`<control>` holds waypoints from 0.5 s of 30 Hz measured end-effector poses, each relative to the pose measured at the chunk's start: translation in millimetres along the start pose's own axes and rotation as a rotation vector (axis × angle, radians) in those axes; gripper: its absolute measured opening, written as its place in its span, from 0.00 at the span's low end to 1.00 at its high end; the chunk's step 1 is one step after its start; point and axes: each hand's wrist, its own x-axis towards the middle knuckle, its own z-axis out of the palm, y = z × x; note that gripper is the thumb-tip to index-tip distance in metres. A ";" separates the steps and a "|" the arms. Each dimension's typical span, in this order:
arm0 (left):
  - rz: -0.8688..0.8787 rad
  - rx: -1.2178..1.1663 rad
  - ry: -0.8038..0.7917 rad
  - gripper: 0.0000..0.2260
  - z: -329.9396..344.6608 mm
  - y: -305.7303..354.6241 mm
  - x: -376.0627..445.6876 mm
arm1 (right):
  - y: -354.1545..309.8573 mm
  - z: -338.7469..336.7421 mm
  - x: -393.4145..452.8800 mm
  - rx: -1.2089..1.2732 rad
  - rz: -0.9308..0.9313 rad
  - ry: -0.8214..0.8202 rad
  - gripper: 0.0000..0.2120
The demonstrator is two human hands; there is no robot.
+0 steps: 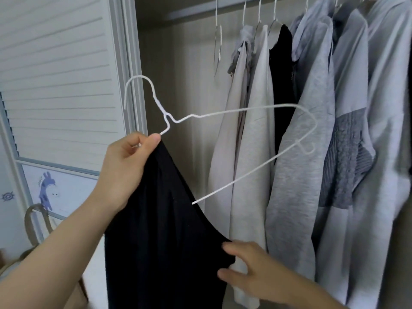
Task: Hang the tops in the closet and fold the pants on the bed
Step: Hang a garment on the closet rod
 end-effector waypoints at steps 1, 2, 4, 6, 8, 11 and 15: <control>0.014 0.040 -0.011 0.19 -7.3 -2.6 0.9 | 9.4 -8.9 -0.7 -0.211 -0.017 0.000 0.10; 0.024 0.078 -0.024 0.18 -13.9 -5.1 2.1 | 17.7 -19.4 -1.0 -0.394 -0.035 0.008 0.11; 0.030 0.144 -0.065 0.17 -28.5 -9.8 3.9 | 27.4 -43.4 -1.1 -0.573 -0.061 0.050 0.09; 0.032 0.203 -0.119 0.16 -41.3 -13.6 3.1 | 29.3 -65.2 -2.4 -0.621 -0.079 0.113 0.06; 0.036 0.250 -0.154 0.14 -48.9 -16.5 0.3 | 29.7 -79.5 -3.8 -0.648 -0.118 0.197 0.08; 0.057 0.320 -0.133 0.12 -52.8 -20.4 0.1 | 21.8 -88.0 -4.3 -0.582 -0.196 0.235 0.09; 0.094 0.413 -0.117 0.16 -53.3 -24.6 1.6 | 15.0 -94.7 -2.6 -0.476 -0.277 0.258 0.11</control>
